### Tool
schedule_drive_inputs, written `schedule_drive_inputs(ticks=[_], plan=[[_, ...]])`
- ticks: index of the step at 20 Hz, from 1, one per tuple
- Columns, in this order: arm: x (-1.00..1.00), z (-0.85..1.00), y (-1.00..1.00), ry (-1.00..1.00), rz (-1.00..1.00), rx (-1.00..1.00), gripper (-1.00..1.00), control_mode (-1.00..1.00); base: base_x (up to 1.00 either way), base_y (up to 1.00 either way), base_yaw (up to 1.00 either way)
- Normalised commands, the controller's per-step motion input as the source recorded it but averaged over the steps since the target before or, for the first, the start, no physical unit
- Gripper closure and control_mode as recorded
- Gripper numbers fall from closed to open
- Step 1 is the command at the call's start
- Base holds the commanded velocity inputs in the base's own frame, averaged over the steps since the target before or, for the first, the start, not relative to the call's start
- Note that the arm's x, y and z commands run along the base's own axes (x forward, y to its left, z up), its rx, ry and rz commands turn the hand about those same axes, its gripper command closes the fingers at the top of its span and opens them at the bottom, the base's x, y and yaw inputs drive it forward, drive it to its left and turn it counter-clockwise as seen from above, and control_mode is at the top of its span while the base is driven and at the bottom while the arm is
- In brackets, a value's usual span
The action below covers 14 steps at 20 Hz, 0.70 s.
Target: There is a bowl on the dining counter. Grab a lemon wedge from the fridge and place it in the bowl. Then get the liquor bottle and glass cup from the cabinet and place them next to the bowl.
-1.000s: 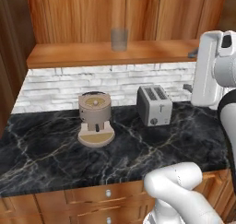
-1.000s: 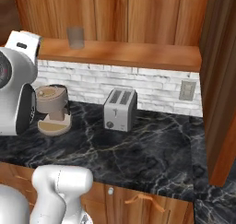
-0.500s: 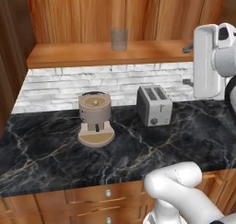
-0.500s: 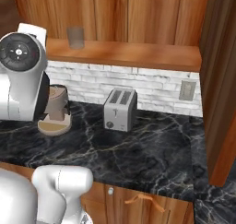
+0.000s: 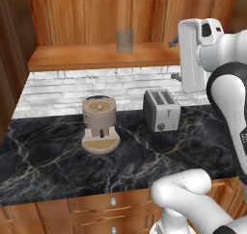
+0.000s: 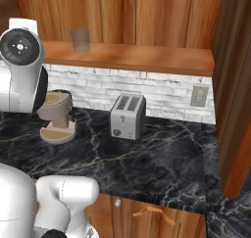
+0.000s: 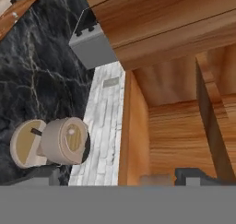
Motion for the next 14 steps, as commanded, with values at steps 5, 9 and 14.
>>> schedule_drive_inputs(ticks=[5, 9, 14], plan=[[0.53, 0.03, 0.48, -0.07, 0.02, -0.11, -1.0, -1.0, 0.0, 0.0, 0.0], [0.77, 0.21, 0.15, 0.14, 0.09, -0.1, -1.0, -1.0, 0.0, 0.0, 0.0], [0.48, 0.16, 0.01, 0.02, 0.06, -0.14, -1.0, -1.0, 0.0, 0.0, 0.0]])
